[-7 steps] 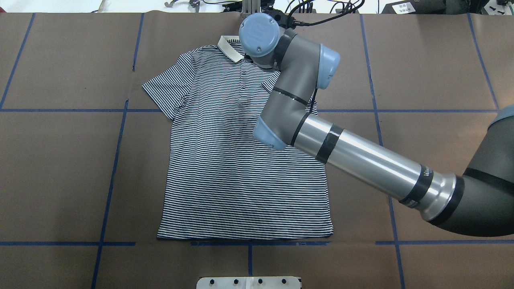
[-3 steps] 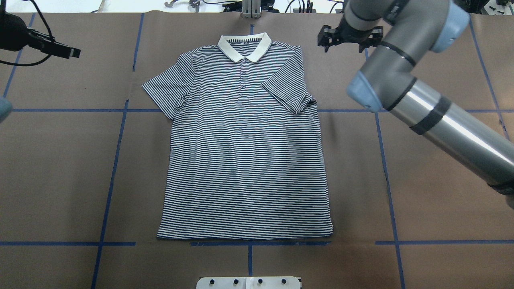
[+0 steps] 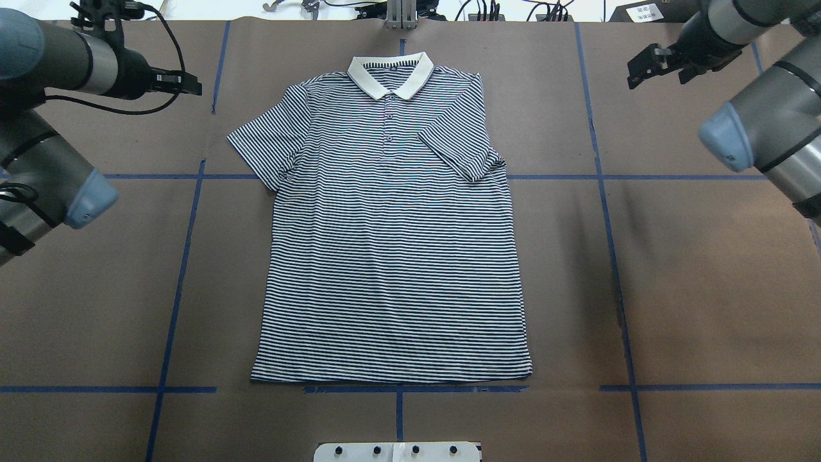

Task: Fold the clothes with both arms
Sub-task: 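Lift the right gripper away while the left arm moves toward the shirt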

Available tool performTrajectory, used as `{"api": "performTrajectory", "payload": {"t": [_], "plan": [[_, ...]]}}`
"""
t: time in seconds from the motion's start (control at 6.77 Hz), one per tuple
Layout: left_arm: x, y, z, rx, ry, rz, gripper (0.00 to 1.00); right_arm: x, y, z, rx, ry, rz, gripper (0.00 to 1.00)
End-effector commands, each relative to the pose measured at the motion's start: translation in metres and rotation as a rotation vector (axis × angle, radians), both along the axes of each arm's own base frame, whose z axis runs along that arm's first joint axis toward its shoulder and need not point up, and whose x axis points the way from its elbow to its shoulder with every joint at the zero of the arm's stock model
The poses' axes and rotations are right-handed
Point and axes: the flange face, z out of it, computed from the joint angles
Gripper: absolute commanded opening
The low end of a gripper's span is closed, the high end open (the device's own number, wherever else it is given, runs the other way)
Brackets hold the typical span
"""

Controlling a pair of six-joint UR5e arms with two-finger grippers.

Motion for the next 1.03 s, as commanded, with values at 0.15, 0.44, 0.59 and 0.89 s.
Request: {"api": "performTrajectory", "payload": {"t": [0.15, 0.44, 0.59, 0.89], "plan": [[0.07, -0.004, 0.017, -0.039, -0.058, -0.075, 0.58, 0.023, 0.013, 0.029, 0.015, -0.031, -0.006, 1.0], [0.091, 0.003, 0.038, -0.046, -0.056, -0.054, 0.58, 0.023, 0.013, 0.029, 0.013, -0.028, -0.002, 1.0], [0.098, 0.003, 0.045, -0.044, -0.054, -0.046, 0.58, 0.023, 0.012, 0.03, 0.013, -0.027, -0.001, 1.0], [0.111, 0.01, 0.044, -0.043, -0.055, -0.027, 0.56, 0.024, 0.013, 0.031, 0.012, -0.025, 0.0, 1.0]]}}
